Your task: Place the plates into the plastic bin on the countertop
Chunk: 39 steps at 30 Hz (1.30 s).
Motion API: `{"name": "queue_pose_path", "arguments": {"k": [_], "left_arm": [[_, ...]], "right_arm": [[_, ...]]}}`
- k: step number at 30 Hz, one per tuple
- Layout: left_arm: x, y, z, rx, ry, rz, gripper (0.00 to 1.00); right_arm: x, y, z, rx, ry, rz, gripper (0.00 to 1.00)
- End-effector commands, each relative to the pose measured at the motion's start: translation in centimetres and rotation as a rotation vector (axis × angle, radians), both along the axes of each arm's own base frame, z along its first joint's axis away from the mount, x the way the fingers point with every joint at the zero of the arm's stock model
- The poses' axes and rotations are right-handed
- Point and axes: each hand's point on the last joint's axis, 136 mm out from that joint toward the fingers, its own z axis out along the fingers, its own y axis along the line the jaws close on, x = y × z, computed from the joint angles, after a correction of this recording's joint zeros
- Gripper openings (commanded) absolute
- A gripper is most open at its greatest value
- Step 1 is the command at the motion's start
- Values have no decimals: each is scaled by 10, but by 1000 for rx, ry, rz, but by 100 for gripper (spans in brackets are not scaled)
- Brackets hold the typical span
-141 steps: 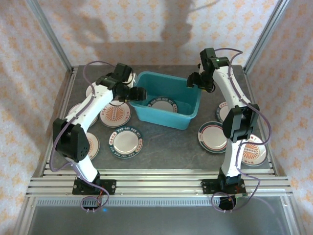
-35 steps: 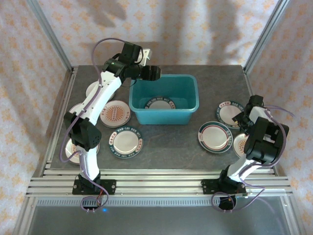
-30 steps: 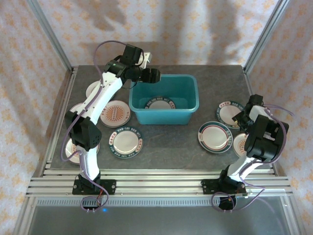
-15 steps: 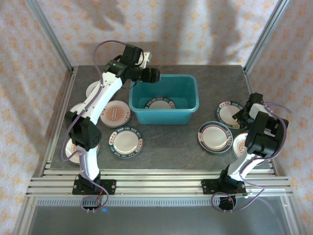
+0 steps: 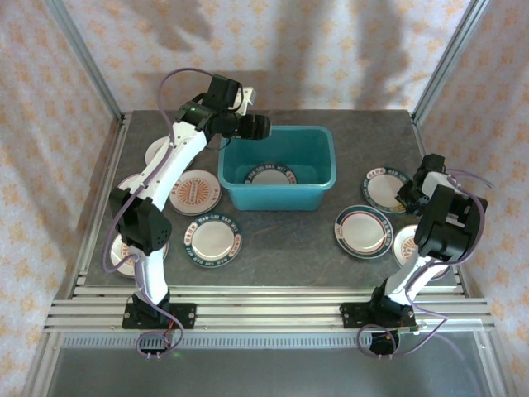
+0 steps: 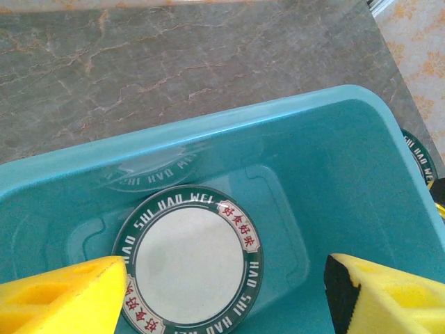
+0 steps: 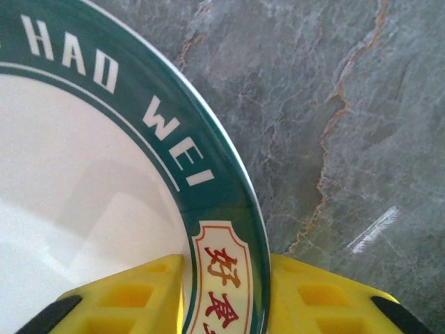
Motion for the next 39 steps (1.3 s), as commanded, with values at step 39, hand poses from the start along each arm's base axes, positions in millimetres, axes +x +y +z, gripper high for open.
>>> {"name": "queue_pose_path", "arguments": {"k": [39], "left_arm": [[-1, 7, 34, -23, -111, 44, 77]], "right_arm": [[3, 37, 100, 20, -363, -70, 0]]}}
